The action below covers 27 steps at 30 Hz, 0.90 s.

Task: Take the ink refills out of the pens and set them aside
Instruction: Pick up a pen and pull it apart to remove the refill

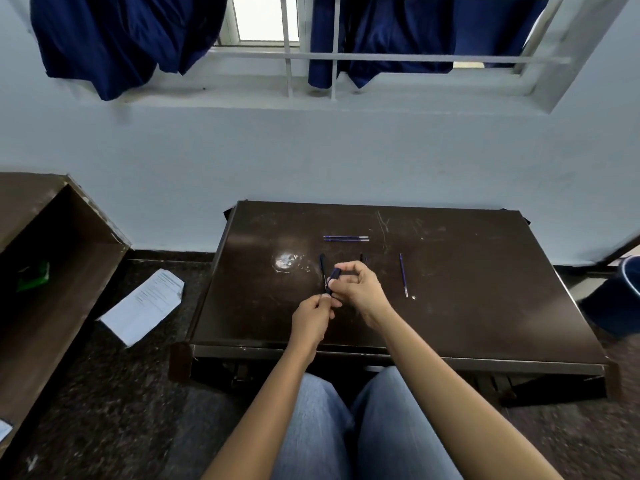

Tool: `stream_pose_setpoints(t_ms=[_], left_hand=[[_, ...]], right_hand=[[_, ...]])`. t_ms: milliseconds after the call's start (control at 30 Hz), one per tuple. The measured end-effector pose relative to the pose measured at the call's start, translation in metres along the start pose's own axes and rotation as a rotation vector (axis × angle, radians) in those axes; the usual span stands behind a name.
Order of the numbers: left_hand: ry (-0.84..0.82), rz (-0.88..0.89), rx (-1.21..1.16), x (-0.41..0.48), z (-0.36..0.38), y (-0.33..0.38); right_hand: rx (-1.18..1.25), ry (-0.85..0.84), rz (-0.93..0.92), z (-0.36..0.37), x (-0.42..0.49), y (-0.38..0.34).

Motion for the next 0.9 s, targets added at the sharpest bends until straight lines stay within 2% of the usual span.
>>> stream_pose_setpoints(t_ms=[200,300,400,500,600,767,900], left_hand=[[0.072,0.032,0.348,0.004,-0.01,-0.012],[0.082,-0.015,0.525,0.004,-0.008,-0.026],[0.007,0.0,0.469,0.006,0.006,-0.033],[-0.034,0.024,0.393,0.012,0.017,-0.032],[-0.006,0.048,0.441,0.023,0.021,-0.031],[-0.002,0.057,0.532,0.042,0.03,-0.026],[-0.003,-0.004,0.555,0.06,0.042,-0.025]], right_hand=[[-0.017,0.16,0.015,-0.006,-0.008,0.034],[-0.029,0.154,0.072,-0.005,-0.012,0.053],[-0.024,0.142,0.156,-0.015,-0.005,0.063],[-0.068,0.2,0.188,-0.032,0.002,0.063],[-0.185,0.262,0.171,-0.046,0.006,0.054],[-0.349,0.241,0.079,-0.049,0.02,0.039],[-0.289,0.251,0.074,-0.058,0.032,0.038]])
Point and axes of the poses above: each hand's wrist, its own x-axis towards the middle knuckle, its own z-axis out of the palm, y = z × x, the point moved 9 cm from there along x, towards the middle knuckle, and after that the axes turned 1 degree about z, right-handed, at the moved point
